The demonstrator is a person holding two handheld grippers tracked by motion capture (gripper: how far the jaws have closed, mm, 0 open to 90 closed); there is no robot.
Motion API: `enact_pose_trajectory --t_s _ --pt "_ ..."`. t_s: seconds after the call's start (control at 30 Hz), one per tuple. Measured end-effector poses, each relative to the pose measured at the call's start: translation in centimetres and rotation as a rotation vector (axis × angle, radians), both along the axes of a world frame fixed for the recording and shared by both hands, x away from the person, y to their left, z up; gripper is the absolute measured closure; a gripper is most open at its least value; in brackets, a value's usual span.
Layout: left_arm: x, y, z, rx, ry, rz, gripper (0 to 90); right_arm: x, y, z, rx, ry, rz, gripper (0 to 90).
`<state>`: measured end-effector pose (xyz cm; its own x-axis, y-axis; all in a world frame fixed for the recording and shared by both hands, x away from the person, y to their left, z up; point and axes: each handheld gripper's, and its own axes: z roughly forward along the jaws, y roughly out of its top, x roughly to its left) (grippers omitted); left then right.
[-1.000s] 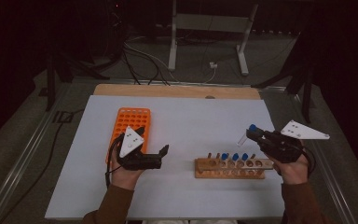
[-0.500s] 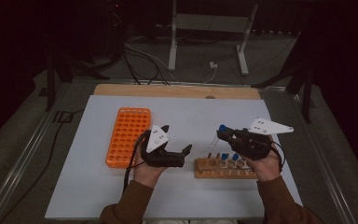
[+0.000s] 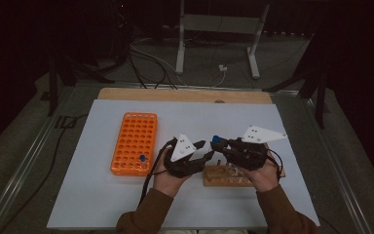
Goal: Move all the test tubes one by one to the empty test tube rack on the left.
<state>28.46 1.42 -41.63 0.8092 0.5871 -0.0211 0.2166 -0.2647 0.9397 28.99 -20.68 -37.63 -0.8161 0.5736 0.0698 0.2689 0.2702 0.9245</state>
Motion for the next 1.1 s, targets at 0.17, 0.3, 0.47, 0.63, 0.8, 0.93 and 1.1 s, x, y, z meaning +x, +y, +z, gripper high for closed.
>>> enact_pose_trajectory --t_s 0.17,0.3,0.47,0.63,0.8,0.93,1.1 --pt "-0.1 -0.2 -0.1 0.008 -0.008 -0.022 71.7 -0.1 0.2 0.0 0.001 0.005 0.008 76.6" --pt "-0.1 -0.3 -0.2 0.012 -0.009 -0.038 76.8 0.0 0.2 -0.1 0.005 0.011 0.012 76.6" --pt "-0.1 -0.4 -0.2 0.018 -0.013 -0.036 78.2 0.0 0.1 -0.1 0.002 0.019 0.018 72.8" --pt "0.2 0.3 -0.2 0.014 -0.005 -0.004 78.2 0.0 -0.5 0.2 0.024 0.006 -0.008 45.6" --pt "0.4 1.2 -0.2 0.01 0.003 0.031 78.2 0.2 -1.5 0.3 0.02 0.0 -0.096 21.8" --pt "0.4 2.2 -0.2 0.002 0.006 0.061 78.2 0.4 -2.7 -0.1 -0.006 -0.008 -0.18 14.7" --pt "0.3 3.6 -0.2 -0.005 0.015 0.092 78.2 0.5 -4.6 -0.7 -0.002 -0.006 -0.244 6.5"
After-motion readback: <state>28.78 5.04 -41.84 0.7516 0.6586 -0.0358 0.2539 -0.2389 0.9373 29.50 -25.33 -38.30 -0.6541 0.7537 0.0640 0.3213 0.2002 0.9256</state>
